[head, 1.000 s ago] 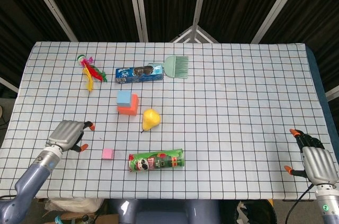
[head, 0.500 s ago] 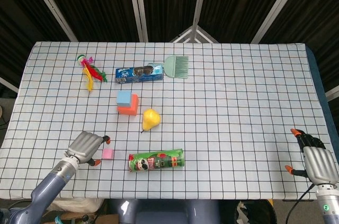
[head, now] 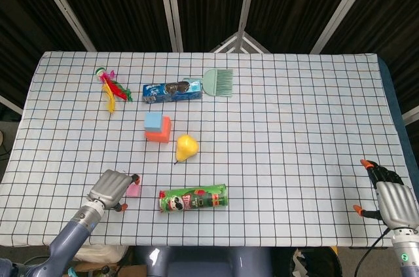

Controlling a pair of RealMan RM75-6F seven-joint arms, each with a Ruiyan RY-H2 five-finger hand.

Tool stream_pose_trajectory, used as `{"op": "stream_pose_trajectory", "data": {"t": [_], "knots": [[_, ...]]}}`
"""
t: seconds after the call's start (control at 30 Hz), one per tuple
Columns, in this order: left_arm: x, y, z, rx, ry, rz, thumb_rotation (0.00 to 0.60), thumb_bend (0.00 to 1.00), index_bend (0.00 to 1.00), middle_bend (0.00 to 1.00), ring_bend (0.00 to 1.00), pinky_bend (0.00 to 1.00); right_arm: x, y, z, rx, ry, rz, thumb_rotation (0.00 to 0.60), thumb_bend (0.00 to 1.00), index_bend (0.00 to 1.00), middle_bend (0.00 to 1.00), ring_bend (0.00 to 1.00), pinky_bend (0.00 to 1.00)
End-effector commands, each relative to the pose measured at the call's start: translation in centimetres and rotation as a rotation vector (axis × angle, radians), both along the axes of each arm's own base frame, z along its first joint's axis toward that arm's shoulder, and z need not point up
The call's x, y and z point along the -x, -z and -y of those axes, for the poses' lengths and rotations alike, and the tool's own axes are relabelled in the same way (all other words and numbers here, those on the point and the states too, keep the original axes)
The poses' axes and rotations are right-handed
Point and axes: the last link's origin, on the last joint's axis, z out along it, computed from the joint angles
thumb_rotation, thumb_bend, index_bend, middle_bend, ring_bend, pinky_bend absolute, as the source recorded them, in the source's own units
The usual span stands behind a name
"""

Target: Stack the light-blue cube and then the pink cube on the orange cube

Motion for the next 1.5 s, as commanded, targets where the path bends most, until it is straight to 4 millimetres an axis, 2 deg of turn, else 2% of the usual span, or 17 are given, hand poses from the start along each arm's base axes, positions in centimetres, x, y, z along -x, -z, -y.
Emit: {"op": "stream_pose_trajectory", "data": {"t": [0.03, 0.37, 0.87, 1.5], "knots": [[0.1, 0.3, 0.0, -0.017, -0.003, 0.003, 0.600, 0.26, 0.31, 0.82, 0.77, 0.87, 0.0, 0.0, 0.0, -0.001, 0.002, 0.001, 0.600, 0.17, 0.11, 0.13, 0.15, 0.16], [0.3, 1.1, 0.4, -0.046, -0.005, -0.020, 0.600, 0.27, 0.33, 0.82, 0.77, 0.87, 0.3, 0.1, 0.1, -0.009, 0.008, 0.013, 0.600, 0.17, 0.11, 0.13, 0.15, 0.16], [0.9, 0.8, 0.2, -0.117, -0.034, -0.033, 0.600, 0.27, 0.33, 0.83, 0.77, 0.87, 0.6, 0.3, 0.3, -0.027, 0.015, 0.023, 0.600, 0.17, 0.11, 0.13, 0.15, 0.16], [0.5, 1.5, 0.3, -0.140, -0.023, -0.005, 0.600, 0.28, 0.36, 0.84, 0.78, 0.88, 0.9, 0.5, 0.5, -0.040, 0.027, 0.032, 0.600, 0.17, 0.11, 0.13, 0.15, 0.16]]}}
